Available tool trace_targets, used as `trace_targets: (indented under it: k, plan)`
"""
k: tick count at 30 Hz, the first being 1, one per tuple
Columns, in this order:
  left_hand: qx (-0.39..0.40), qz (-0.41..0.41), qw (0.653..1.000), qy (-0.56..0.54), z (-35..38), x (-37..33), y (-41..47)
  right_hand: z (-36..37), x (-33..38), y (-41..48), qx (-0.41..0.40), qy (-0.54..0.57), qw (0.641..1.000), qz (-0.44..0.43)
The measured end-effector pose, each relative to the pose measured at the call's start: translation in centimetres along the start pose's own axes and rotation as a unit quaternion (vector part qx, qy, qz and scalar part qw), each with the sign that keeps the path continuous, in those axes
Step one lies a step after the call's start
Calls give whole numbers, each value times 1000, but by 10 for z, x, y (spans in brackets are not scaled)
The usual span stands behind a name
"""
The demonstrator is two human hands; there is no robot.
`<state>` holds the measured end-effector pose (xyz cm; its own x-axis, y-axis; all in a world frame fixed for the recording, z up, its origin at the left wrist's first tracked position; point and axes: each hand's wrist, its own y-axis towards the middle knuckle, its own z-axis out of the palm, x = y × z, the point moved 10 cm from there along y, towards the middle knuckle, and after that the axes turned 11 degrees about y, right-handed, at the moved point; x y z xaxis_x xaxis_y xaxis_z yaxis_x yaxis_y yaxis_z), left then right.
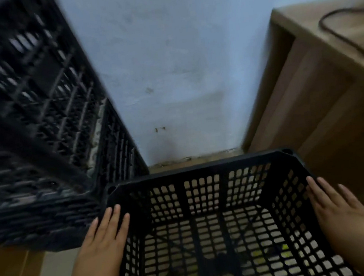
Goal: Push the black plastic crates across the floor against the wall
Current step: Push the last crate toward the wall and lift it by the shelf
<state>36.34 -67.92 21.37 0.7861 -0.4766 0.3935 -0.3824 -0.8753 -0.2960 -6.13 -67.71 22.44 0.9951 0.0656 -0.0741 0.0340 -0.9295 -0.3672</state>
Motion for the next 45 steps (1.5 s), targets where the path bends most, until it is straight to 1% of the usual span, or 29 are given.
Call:
trace_targets:
  k: [1, 2, 3, 4, 5, 6, 8, 11, 12, 13, 14, 15, 16, 17, 19, 21, 23, 24, 25, 26, 27, 28, 30, 33, 34, 36, 38, 41, 45]
  plan:
    - [19, 14, 1000, -6, -15, 0, -16, -9, -1, -23, -21, 1, 1000, -20]
    - [-7, -11, 1000, -22, -47, 9, -28, -23, 1, -45, -84, 11, 995, -52]
    - [-54, -36, 997, -32, -76, 19, -42, -40, 1, -66, -147, -11, 987, -60]
    - [-35, -26, 999, -28, -92, 19, -59, -52, 2, -84, -191, -31, 980, -54]
    - [3, -37, 999, -34, -102, 23, -74, -65, 4, -102, -208, -34, 976, -47]
    - [4, -45, 998, -48, -115, 27, -87, -86, 5, -121, -226, -38, 973, -41]
    - [-11, -36, 999, -39, -136, 32, -119, -104, 5, -158, -209, -46, 977, -19]
    - [-43, -72, 996, -6, -178, 46, -157, -153, 21, -206, -162, -73, 984, 13]
    - [-49, -80, 996, 3, -191, 50, -168, -172, 33, -222, -196, -131, 972, -20]
    - [-56, -80, 995, 10, -201, 53, -180, -177, 30, -238, -160, -92, 983, -6]
    - [-66, -78, 995, 8, -215, 55, -192, -191, 26, -255, -144, -43, 988, 36]
    - [-86, -80, 993, 14, -229, 60, -204, -206, 18, -268, -143, -33, 987, 72]
    - [-112, -84, 990, 32, -243, 68, -215, -224, 11, -286, -189, -24, 978, 85]
    - [-151, -93, 983, 41, -260, 77, -226, -229, 5, -297, -212, -43, 974, 71]
    - [-193, -112, 972, 73, -303, 95, -250, -257, -9, -311, -245, -35, 964, 92]
    - [-233, -129, 958, 109, -362, 111, -281, -305, -6, -337, -285, -38, 953, 91]
    - [-210, -144, 959, 127, -410, 129, -310, -357, 13, -367, -309, -52, 946, 77]
    - [-218, -159, 955, 123, -436, 143, -322, -385, 23, -380, -321, -52, 942, 87]
    - [-239, -168, 946, 141, -458, 157, -333, -413, 28, -388, -368, -71, 923, 85]
    - [-248, -176, 938, 165, -476, 172, -344, -431, 36, -392, -358, -84, 927, 79]
    - [-251, -179, 935, 178, -492, 187, -354, -446, 41, -393, -324, -71, 939, 90]
    - [-252, -189, 930, 188, -507, 202, -365, -465, 48, -393, -320, -55, 941, 94]
    - [-263, -213, 920, 197, -533, 235, -381, -504, 63, -387, -348, -18, 934, 84]
    - [-326, -216, 899, 199, -546, 291, -397, -558, 98, -367, -363, 3, 929, 73]
    - [-355, -214, 882, 225, -550, 311, -399, -575, 110, -357, -367, 2, 928, 67]
    - [-344, -248, 858, 290, -549, 359, -398, -605, 132, -333, -372, 4, 926, 56]
    - [-342, -262, 842, 325, -546, 402, -388, -633, 156, -308, -383, 1, 923, 36]
    - [-283, -288, 851, 337, -537, 453, -369, -665, 187, -264, -384, -12, 923, 10]
    - [-280, -299, 845, 346, -518, 531, -327, -705, 231, -178, -360, -17, 932, -30]
